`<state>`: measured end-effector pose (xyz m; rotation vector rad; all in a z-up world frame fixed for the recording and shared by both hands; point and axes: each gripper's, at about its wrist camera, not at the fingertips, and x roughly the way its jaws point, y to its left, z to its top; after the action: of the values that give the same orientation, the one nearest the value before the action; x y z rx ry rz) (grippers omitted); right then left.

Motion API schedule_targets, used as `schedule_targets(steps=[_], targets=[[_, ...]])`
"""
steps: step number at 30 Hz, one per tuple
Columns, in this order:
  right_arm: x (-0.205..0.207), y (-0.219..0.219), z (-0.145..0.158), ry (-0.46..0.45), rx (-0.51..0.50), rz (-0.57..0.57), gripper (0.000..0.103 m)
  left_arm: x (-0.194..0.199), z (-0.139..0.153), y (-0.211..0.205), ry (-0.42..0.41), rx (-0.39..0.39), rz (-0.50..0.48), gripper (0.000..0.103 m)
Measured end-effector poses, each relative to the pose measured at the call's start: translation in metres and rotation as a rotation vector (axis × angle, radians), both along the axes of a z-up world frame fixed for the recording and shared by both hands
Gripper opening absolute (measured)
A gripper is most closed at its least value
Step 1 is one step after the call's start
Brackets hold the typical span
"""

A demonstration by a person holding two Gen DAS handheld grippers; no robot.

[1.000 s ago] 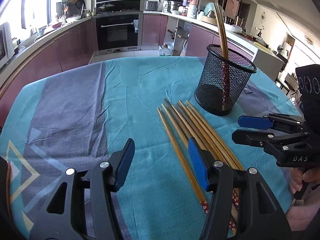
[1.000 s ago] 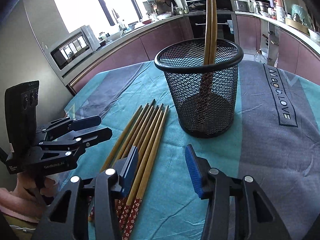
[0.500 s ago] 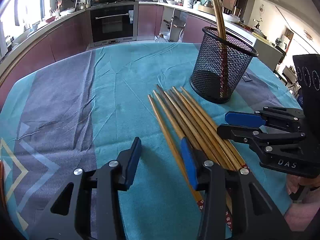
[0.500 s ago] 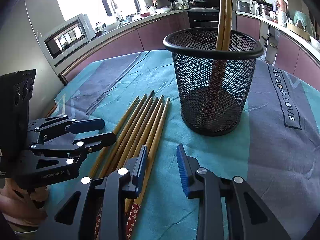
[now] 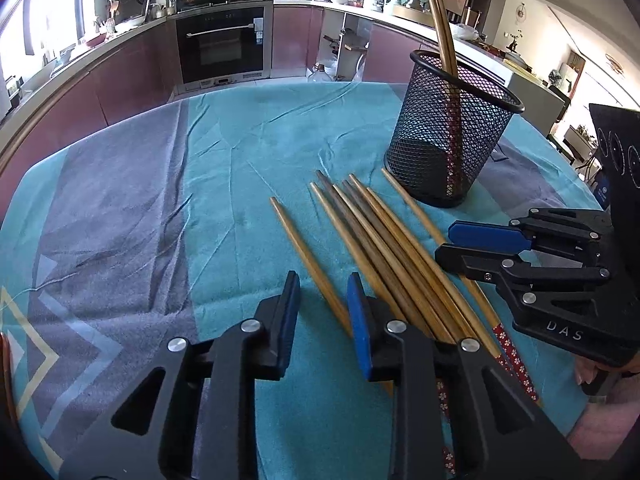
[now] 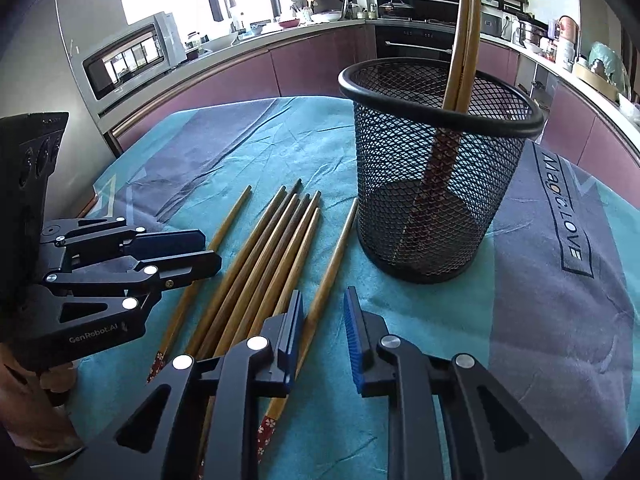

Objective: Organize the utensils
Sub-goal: 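Close the left tool on another chopstick while the right tool grasps one too, then raise the left tool's chopstick upright into the mesh cup while the right tool inserts its own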

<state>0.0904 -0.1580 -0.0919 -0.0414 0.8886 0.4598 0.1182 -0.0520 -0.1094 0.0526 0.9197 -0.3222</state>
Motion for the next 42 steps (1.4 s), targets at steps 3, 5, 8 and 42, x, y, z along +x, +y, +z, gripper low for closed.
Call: schedule_targets(steps=[3,5,8,42], targets=[[0.003,0.004,-0.001,-0.002,0.005,-0.005,0.016,0.001,-0.001,-0.002,-0.001,0.001,0.005,0.025],[0.005,0.003,-0.001,0.004,0.015,-0.015,0.012,0.002,-0.001,-0.002,-0.003,0.004,0.014,0.022],[0.006,-0.001,-0.001,0.014,0.027,-0.018,0.008,0.003,-0.001,0.001,0.002,-0.007,0.029,0.015],[-0.022,-0.033,0.057,-0.115,0.220,0.049,0.005,-0.014,0.043,0.021,-0.051,-0.208,-0.009,0.007]])
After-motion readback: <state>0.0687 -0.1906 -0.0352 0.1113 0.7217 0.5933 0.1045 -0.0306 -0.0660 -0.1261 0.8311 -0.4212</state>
